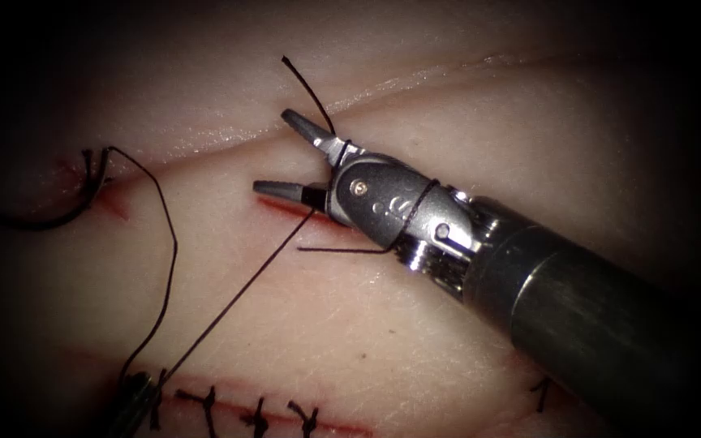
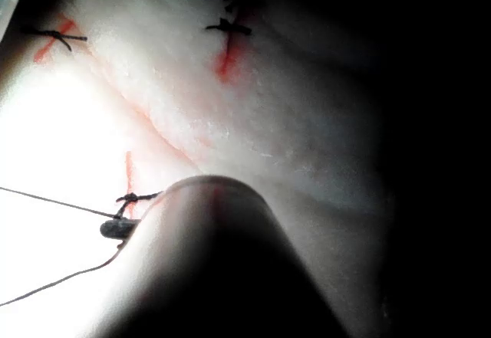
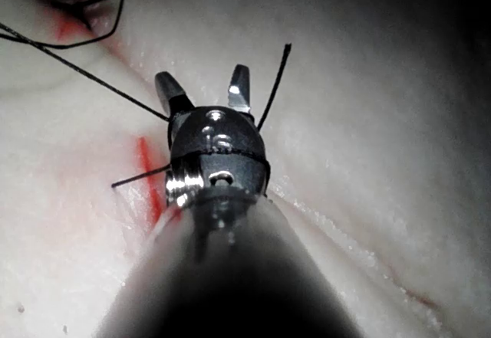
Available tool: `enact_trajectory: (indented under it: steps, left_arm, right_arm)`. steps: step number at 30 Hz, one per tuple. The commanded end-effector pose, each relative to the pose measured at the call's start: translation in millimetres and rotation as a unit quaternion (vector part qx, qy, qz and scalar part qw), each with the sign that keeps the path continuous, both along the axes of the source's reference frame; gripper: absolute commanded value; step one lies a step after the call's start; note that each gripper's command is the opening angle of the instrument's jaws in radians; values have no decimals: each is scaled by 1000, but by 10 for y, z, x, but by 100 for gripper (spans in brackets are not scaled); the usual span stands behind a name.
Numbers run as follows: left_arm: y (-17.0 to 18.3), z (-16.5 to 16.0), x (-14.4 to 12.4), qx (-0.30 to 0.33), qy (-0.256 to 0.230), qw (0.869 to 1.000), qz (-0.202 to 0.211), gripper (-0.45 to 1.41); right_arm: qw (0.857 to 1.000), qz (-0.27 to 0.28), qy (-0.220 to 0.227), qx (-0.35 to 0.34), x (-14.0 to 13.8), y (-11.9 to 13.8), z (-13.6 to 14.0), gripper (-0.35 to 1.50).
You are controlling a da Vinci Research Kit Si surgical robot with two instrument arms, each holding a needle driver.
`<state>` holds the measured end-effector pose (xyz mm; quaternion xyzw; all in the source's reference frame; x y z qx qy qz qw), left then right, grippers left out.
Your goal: Wound Closure
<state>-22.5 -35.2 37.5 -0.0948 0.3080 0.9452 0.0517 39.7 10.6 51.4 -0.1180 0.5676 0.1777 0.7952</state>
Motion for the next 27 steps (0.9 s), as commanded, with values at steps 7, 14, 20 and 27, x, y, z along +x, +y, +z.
enact_trajectory:
  steps: [7, 14, 20, 27]
  left_arm:
    - [24, 11, -20, -8, -9, 1000, -2, -45]
    - [69, 20, -17, -19, -20, 1000, -7, -45]
    - [93, 21, -14, -26, -24, 999, -14, -45]
    - [105, 28, -12, -26, -21, 999, -15, -45]
  right_arm:
    - [1000, 11, -6, -3, 4, -3, 7, 128]
    - [999, 45, -5, -8, 9, 19, 6, 128]
    - [999, 51, -16, -5, 26, 28, 12, 128]
    - [997, 60, -39, 14, 40, 35, 24, 123]
